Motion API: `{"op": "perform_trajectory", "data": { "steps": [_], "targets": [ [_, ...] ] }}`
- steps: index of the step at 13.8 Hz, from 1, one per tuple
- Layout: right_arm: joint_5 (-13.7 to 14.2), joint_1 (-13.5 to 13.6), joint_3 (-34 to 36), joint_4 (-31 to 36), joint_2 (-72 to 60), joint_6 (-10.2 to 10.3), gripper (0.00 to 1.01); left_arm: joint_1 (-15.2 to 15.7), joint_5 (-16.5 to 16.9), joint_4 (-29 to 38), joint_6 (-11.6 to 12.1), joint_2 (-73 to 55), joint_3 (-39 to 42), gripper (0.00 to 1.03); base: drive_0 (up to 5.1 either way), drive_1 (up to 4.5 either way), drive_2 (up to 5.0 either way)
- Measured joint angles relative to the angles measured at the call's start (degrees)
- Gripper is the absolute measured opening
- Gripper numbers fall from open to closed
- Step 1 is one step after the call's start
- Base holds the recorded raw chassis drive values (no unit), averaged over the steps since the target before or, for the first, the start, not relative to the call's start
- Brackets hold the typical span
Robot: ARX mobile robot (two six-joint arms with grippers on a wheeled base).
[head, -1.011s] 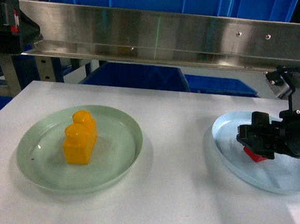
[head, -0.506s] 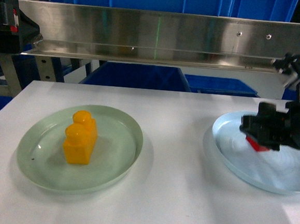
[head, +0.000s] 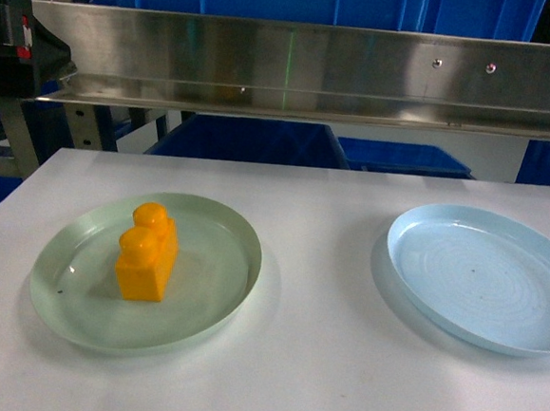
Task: Sort and place red and yellow blocks in left bins
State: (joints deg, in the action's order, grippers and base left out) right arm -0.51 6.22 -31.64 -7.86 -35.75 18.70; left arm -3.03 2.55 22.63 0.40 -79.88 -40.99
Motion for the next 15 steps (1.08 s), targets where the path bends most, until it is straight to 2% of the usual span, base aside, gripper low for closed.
{"op": "perform_trajectory", "data": {
  "steps": [2,5,7,8,9,10,12,13,15],
  "targets": [
    [2.56,4.02,1.64,0.79,0.2,-0.35,0.3,-0.07,0.09,0.0,0.02,0.0,0.0,0.98,0.0,0.0,0.0],
    [3.13,2.49,2.21,2.27,-1.73,-0.9,0.29,-0.15,0.04,0.04,0.02,0.0,0.0,0.98,0.0,0.0,0.0],
    [3.08,2.38,2.21,2.29,-1.7,-1.01,0.29,-0.15,-0.09,-0.04,0.02,0.0,-0.02,0.98,0.0,0.0,0.0],
    [3.08,2.38,2.21,2.29,-1.7,-1.03,0.29,-0.59,-1.64,-4.09,-0.7,-0.02,-1.2,0.98,0.0,0.0,0.0],
    [3.08,2.38,2.21,2.29,-1.7,-1.18,0.29,-2.4,-4.02,-8.81,-2.54,-0.92,-4.59,0.98,0.0,0.0,0.0],
    [3.06,2.38,2.21,2.32,-1.7,-1.22,0.29,-6.97,-6.32,-15.45,-5.14,-3.13,-12.39,0.98,0.0,0.0,0.0],
    [3.08,2.38,2.23,2.29,-1.68,-1.22,0.29,-13.09,-8.48,-28.52,-9.53,-8.31,-21.49,0.98,0.0,0.0,0.0],
    [3.08,2.38,2.23,2.29,-1.68,-1.22,0.29,-14.05,-8.7,-33.68,-10.84,-10.86,-22.67,0.98,0.0,0.0,0.0],
    [3.08,2.38,2.23,2.29,-1.68,-1.25,0.29,-14.01,-10.4,-41.42,-12.68,-15.13,-22.97,0.98,0.0,0.0,0.0]
  ]
}}
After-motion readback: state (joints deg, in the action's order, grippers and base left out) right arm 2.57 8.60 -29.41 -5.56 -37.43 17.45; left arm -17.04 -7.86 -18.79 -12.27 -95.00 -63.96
